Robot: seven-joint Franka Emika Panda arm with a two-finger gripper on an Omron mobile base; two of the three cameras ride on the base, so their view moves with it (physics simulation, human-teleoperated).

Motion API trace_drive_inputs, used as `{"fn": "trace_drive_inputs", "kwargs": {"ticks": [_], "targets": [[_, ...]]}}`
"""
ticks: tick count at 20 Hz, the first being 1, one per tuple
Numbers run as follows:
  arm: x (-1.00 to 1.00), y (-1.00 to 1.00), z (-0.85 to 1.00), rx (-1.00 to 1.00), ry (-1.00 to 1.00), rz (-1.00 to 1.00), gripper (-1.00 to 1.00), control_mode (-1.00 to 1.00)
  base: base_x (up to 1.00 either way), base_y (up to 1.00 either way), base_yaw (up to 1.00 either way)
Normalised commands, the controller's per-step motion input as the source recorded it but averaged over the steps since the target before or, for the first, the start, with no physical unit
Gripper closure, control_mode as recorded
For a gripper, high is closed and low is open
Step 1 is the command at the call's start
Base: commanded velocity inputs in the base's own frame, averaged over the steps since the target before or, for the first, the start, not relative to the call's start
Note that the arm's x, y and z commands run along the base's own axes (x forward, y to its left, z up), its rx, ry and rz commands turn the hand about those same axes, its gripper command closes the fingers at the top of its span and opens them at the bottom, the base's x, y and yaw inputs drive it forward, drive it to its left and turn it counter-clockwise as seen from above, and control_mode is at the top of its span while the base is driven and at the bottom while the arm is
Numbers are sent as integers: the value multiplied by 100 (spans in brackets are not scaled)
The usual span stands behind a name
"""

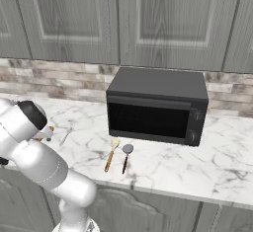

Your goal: Organize the utensils by type. Pick up the wooden spoons from the counter and place them in the open cabinet. Then pick up the metallic utensils from the counter and place them in the open drawer.

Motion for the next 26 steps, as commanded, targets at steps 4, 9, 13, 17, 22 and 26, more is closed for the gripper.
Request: {"fn": "trace_drive_inputs", "kwargs": {"ticks": [4, 9, 13, 17, 22, 26], "targets": [[7, 4, -15, 0, 0, -6, -100, -100, 0, 0, 0], [4, 0, -16, 0, 0, -7, -100, -100, 0, 0, 0], [2, 0, -24, 0, 0, -7, -100, -100, 0, 0, 0], [0, -2, -31, 0, 0, -8, 100, -100, 0, 0, 0], [-1, -16, -28, 0, -3, -7, 100, -100, 0, 0, 0], [-11, -29, -17, 5, -4, -1, 100, -100, 0, 0, 0]]}}
